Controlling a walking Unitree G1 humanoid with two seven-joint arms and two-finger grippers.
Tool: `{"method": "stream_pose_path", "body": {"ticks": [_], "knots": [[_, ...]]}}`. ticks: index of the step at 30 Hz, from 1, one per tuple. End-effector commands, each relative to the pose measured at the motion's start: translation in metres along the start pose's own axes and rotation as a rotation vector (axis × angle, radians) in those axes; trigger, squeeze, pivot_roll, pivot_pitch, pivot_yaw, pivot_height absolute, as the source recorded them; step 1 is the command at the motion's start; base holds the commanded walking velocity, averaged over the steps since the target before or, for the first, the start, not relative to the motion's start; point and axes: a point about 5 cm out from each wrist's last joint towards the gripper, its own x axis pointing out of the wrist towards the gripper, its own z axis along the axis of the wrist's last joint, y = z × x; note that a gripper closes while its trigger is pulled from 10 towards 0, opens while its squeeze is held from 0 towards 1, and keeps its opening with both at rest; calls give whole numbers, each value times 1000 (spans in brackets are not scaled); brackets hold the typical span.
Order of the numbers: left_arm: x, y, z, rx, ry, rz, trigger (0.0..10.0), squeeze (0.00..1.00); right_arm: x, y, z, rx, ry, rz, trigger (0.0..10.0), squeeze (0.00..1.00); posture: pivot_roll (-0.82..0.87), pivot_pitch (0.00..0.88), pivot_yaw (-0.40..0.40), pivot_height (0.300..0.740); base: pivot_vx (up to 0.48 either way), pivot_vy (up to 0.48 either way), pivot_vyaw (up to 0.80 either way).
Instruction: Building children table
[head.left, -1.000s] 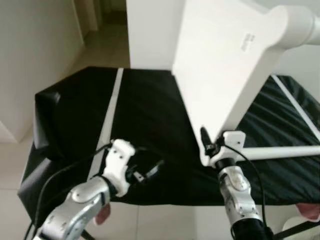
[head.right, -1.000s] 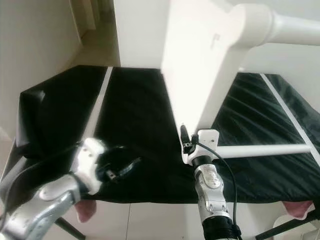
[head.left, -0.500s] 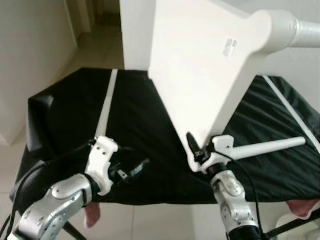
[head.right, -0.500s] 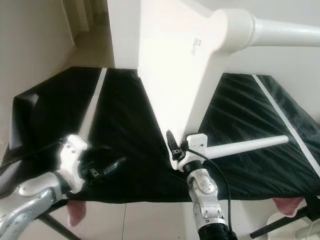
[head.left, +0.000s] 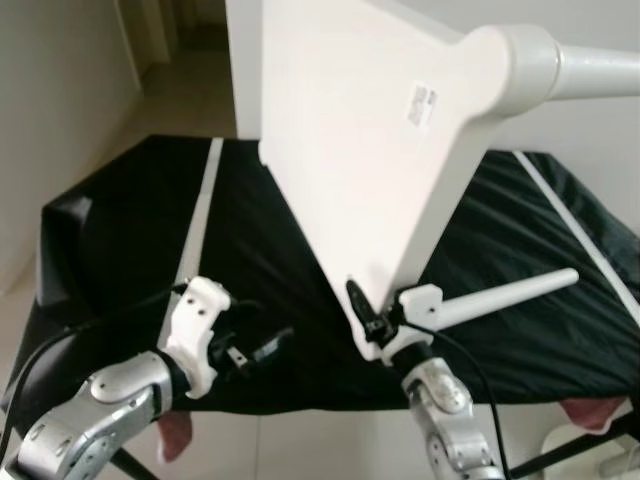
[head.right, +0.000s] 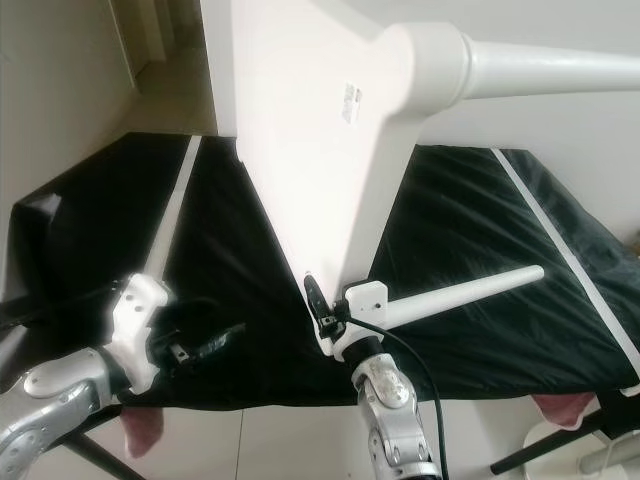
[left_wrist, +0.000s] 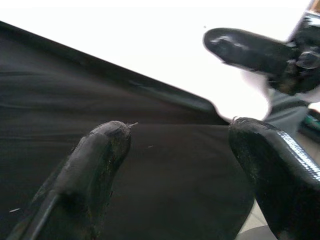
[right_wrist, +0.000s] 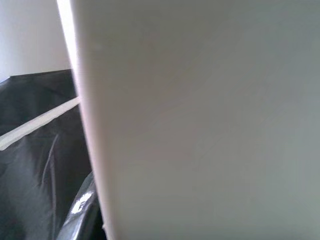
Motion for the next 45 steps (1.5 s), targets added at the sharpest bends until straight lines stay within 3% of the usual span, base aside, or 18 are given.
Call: {"method": "stream_pose_path", "body": {"ticks": [1,2,15,16,22,23,24,26,36,42,45], "knots": [[-4,-22,0,12,-4,-410,10000,0,5,13,10,4,-42,93,10000,357,134,0,-72,740,0,0,0],[-4,-22,1,8,-6,-413,10000,0,3,12,10,12,-41,99,10000,1000,135,0,-71,740,0,0,0],[0,-24,4,27,-9,-437,10000,0,-20,-5,17,-61,-19,70,10000,984,121,0,-60,740,0,0,0],[1,-24,4,28,-9,-437,10000,0,-23,-6,18,-66,-10,72,10000,0,121,0,-60,740,0,0,0],[1,-25,5,34,-9,-443,10000,0,-37,-12,21,-87,-8,43,10000,0,115,0,-55,740,0,0,0],[2,-24,6,39,-10,-444,10000,0,-50,-16,24,-108,-6,8,10000,0,108,0,-52,740,0,0,0],[2,-24,6,39,-10,-444,10000,0,-50,-16,24,-108,-6,8,10000,0,108,0,-52,740,0,0,0],[3,-23,6,44,-9,-445,10000,0,-65,-18,26,-115,11,-3,10000,0,101,0,-47,740,0,0,0],[5,-21,5,54,-2,-456,10000,0,-91,-19,26,-103,79,66,10000,0,87,0,-37,740,0,0,0],[5,-18,4,58,12,-467,10000,0,-126,-43,16,-194,256,127,10000,0,65,0,-26,740,0,0,0],[5,-17,3,66,16,-464,10000,0,-128,-51,17,-226,261,117,10000,0,59,0,-24,740,0,0,0]]}}
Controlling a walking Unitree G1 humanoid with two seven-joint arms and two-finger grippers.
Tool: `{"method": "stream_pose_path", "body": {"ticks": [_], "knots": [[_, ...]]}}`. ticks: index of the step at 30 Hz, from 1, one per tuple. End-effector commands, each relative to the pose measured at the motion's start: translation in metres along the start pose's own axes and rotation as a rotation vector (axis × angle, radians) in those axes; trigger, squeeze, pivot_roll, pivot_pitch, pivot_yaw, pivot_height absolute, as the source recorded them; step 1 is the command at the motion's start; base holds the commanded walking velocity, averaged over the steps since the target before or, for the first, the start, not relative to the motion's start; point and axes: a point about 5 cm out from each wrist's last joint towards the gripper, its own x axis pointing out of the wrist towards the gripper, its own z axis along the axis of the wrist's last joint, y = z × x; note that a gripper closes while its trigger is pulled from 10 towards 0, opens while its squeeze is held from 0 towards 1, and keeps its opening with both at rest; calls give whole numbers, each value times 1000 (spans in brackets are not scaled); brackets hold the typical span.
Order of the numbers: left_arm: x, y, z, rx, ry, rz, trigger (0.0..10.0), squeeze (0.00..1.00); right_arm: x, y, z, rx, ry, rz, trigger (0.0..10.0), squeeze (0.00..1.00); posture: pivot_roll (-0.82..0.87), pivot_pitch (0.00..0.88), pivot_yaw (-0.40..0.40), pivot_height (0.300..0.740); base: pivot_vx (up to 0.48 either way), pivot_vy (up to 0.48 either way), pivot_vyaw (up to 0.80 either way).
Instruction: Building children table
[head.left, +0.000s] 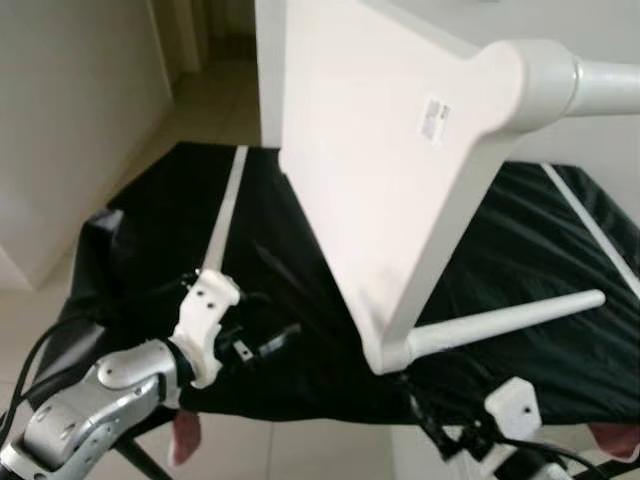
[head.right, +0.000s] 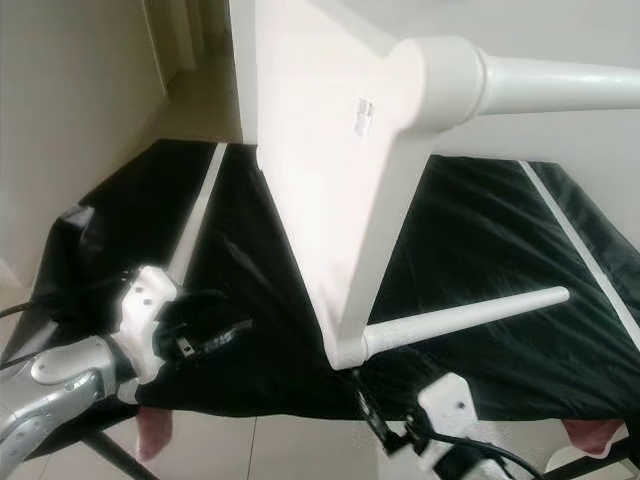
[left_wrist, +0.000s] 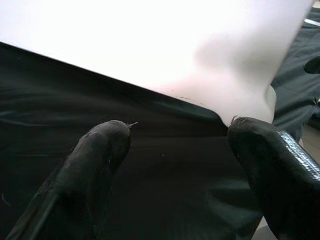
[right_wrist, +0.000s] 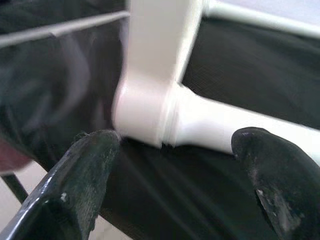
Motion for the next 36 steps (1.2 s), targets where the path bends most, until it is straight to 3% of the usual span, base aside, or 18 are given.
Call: {"method": "stream_pose_path", "body": {"ticks": [1,4,16,18,20,27,29,32,35,36], "knots": [[-4,-15,-1,18,13,-389,10000,0,-1,-7,1,-14,-12,-20,10000,0,59,0,-24,740,0,0,0],[-5,-11,-4,15,22,-359,10000,0,1,-18,5,-25,-24,-53,10000,0,55,0,-22,740,0,0,0],[3,-6,-3,14,-14,-270,10000,0,3,-34,12,-3,-58,-141,10000,0,52,0,-23,740,0,0,0],[13,1,-6,52,-24,-157,10000,0,3,-37,11,24,-59,-190,10000,0,46,0,-16,740,0,0,0],[23,-3,-10,63,-35,-100,10000,0,5,-39,8,59,-58,-241,10000,0,47,0,-12,740,0,0,0],[30,-7,-9,72,-81,-38,10000,0,10,-37,6,106,-78,-296,10000,0,47,0,-11,740,0,0,0],[36,-4,-8,7,-133,63,10000,0,21,-29,5,189,-110,-392,10000,0,54,0,-18,740,0,0,0],[43,-5,-11,-35,-169,153,10000,0,32,-21,3,238,-127,-462,10000,0,55,0,-21,740,0,0,0],[45,-5,-13,-46,-172,176,10000,0,36,-19,2,254,-128,-475,10000,0,55,0,-21,740,0,0,0],[49,-1,-17,-39,-169,236,10000,0,42,-18,1,292,-133,-494,10000,0,63,0,-29,740,0,0,0]]}}
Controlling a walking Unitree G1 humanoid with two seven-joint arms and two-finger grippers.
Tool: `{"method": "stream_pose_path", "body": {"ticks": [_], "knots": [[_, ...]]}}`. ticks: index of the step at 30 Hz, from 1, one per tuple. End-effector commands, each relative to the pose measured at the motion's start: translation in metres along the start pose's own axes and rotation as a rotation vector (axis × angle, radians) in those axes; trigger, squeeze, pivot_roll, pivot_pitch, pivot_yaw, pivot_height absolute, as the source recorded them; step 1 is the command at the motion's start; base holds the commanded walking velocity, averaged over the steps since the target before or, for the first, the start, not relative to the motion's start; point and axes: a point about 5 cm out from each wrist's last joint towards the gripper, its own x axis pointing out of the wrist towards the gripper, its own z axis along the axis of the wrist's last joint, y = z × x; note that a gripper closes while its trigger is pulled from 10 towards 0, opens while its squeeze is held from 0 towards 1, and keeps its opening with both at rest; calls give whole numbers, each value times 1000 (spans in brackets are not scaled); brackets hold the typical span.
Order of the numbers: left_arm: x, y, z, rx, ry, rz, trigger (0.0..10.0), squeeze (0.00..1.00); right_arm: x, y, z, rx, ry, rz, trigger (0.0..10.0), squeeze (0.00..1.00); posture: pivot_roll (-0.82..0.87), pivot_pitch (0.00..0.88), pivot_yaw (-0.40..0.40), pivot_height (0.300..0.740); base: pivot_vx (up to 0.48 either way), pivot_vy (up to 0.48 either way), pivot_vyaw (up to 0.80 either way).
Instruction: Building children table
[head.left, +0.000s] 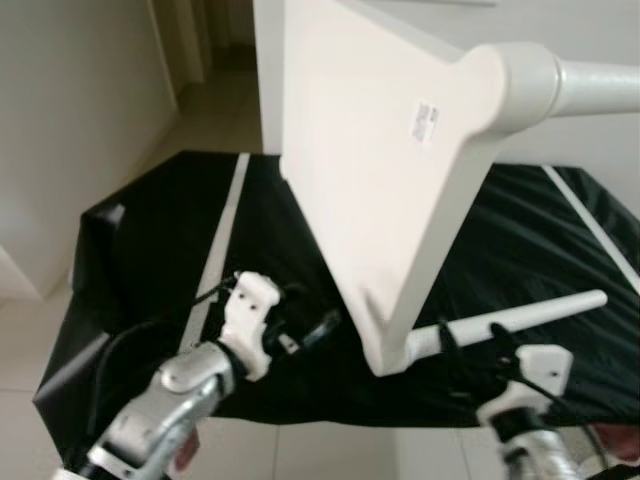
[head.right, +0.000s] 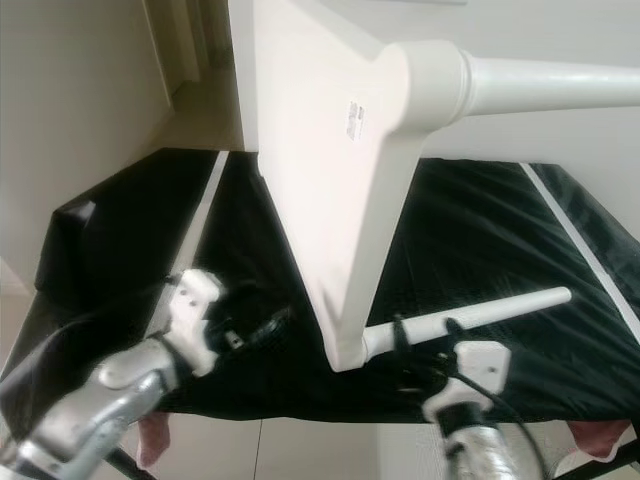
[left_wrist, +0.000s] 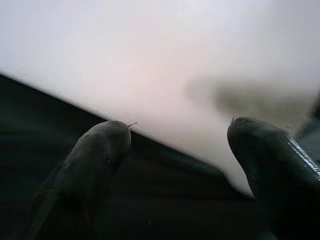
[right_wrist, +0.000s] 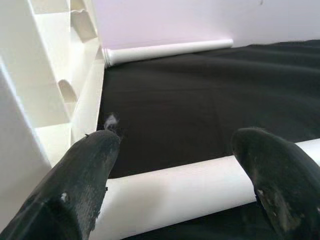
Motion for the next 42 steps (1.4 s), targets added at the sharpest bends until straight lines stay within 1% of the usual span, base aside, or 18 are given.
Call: {"method": "stream_pose_path", "body": {"ticks": [1,2,4,7,10,16,20,22,23,24,26,30,34,35,37,38,40,42], "knots": [[2,7,-8,29,15,107,10000,0,4,0,-4,20,17,-36,10000,0,65,0,-30,740,0,0,0],[2,7,-8,29,15,107,10000,0,4,0,-4,20,17,-36,10000,0,65,0,-30,740,0,0,0],[5,12,-10,36,11,167,10000,0,7,3,-4,24,13,-40,10000,0,66,0,-31,740,0,0,0],[6,14,-10,35,2,187,10000,0,9,4,-4,22,12,-41,10000,0,67,0,-32,740,0,0,0],[11,22,-12,-1,-1,283,10000,0,14,2,-3,1,11,-117,10000,0,69,0,-34,740,0,0,0],[12,22,-14,34,4,314,10000,0,16,3,-5,-10,35,-146,10000,0,67,0,-33,740,0,0,0],[13,21,-9,-12,-31,260,10000,0,17,11,-9,-18,69,-77,10000,0,73,0,-37,740,0,0,0],[13,20,-6,-12,-41,247,10000,0,17,12,-10,-19,77,-67,10000,0,74,0,-38,740,0,0,0],[12,23,1,-15,-71,242,10000,0,18,17,-13,-8,102,-11,10000,0,79,0,-40,740,0,0,0],[12,23,1,-15,-71,242,10000,0,18,17,-13,-8,102,-11,10000,0,79,0,-40,740,0,0,0],[9,24,8,-9,-95,212,10000,0,19,23,-15,-7,118,44,10000,0,83,0,-43,740,0,0,0],[4,25,18,71,-91,159,10000,0,22,34,-19,23,156,126,10000,0,96,0,-51,740,0,0,0],[0,25,23,59,-91,122,10000,0,23,40,-20,18,169,176,10000,0,101,0,-54,740,0,0,0],[-5,24,25,78,-57,59,10000,0,27,44,-21,26,177,213,10000,0,113,0,-64,740,0,0,0],[-6,23,24,84,-44,42,10000,0,28,45,-21,33,180,221,10000,0,113,0,-64,740,0,0,0],[-9,21,24,111,-24,0,10000,0,30,48,-21,35,183,242,10000,0,118,0,-66,740,0,0,0],[-14,21,24,128,2,-30,10000,0,32,51,-21,38,184,266,10000,0,124,0,-71,740,0,0,0],[-18,21,24,123,26,-60,10000,0,34,55,-21,42,188,295,10000,0,128,0,-74,740,0,0,0]]}}
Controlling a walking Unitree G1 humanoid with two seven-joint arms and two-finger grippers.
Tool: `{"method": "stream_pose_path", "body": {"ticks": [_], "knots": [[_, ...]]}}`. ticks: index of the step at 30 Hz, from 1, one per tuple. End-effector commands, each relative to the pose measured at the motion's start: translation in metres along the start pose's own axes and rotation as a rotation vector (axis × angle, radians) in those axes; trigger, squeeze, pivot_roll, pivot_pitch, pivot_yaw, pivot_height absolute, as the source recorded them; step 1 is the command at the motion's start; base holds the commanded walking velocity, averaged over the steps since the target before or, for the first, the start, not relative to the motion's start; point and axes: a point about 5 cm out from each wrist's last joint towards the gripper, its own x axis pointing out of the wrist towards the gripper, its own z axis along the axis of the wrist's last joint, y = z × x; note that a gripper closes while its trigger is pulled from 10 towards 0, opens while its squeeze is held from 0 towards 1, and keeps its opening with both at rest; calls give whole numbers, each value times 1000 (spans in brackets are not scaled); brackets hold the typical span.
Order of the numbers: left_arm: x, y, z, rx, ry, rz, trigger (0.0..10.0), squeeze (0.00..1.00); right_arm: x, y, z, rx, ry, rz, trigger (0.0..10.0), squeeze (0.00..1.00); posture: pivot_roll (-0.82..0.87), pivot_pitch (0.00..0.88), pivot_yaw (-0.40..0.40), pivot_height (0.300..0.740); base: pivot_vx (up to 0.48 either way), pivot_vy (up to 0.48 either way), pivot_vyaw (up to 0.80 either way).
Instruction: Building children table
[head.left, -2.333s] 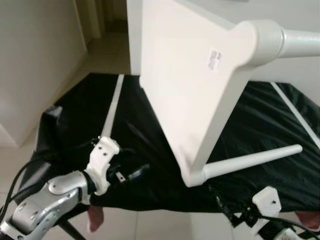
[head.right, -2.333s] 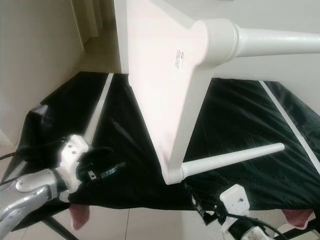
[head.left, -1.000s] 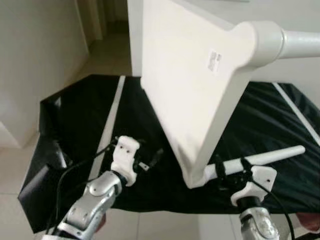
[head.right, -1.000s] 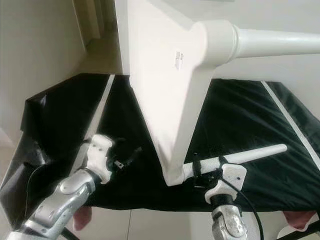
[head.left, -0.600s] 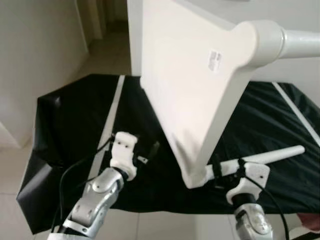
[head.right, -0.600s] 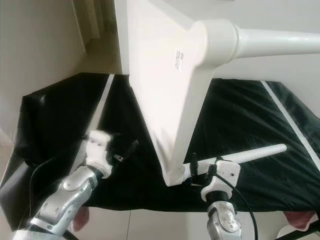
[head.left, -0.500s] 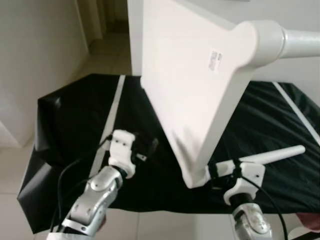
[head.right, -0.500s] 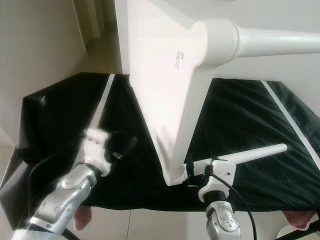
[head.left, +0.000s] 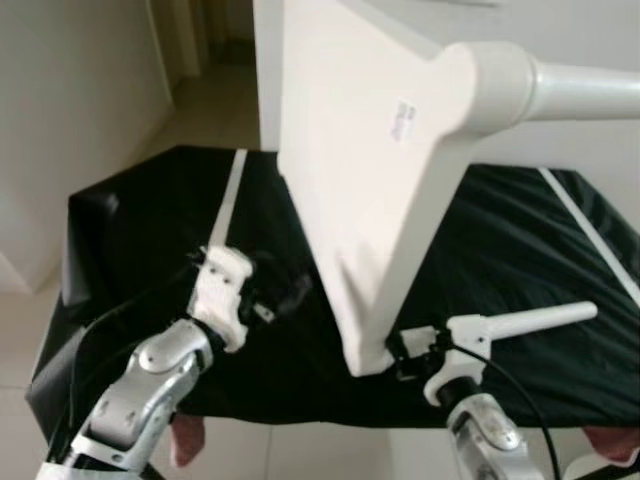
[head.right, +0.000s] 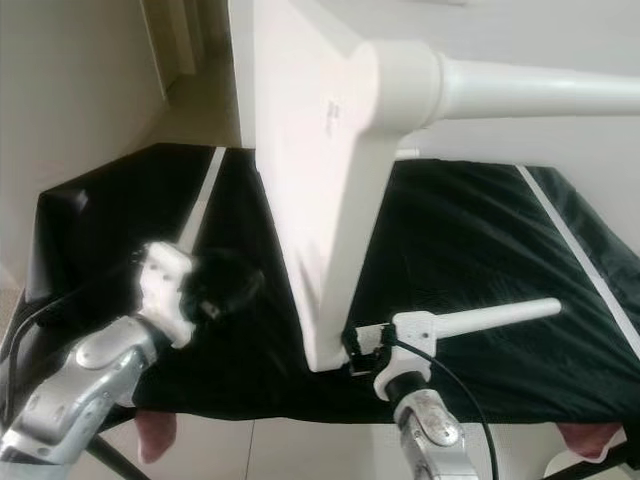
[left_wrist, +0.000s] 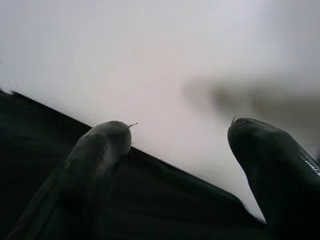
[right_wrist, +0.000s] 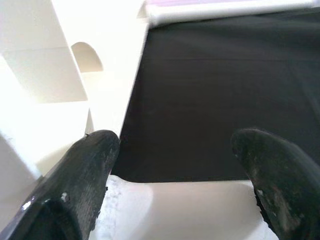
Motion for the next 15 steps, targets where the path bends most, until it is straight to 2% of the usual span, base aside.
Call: {"method": "stream_pose_path", "body": {"ticks": [1,3,4,5,8,11,12,15], "knots": [[-4,-5,0,6,29,-66,10000,0,5,9,-5,8,38,69,10000,0,132,0,-77,740,0,0,0],[-13,-10,-3,43,87,-137,10000,0,10,15,-5,7,42,129,10000,0,141,0,-82,740,0,0,0],[-13,-10,-3,43,87,-137,10000,0,10,15,-5,7,42,129,10000,0,141,0,-82,740,0,0,0],[-21,-14,-4,48,137,-195,10000,0,13,18,-6,9,51,167,10000,0,149,0,-88,740,0,0,0],[-26,-16,-3,49,157,-231,10000,0,14,20,-6,9,58,188,10000,0,152,0,-90,740,0,0,0],[-42,-19,3,35,203,-333,10000,0,20,27,-8,7,72,251,10000,0,164,0,-99,740,0,0,0],[-42,-19,3,35,203,-333,10000,0,20,27,-8,7,72,251,10000,0,164,0,-99,740,0,0,0],[-49,-24,12,0,202,-397,10000,0,30,34,-9,5,75,300,10000,0,180,0,-110,740,0,0,0]]}}
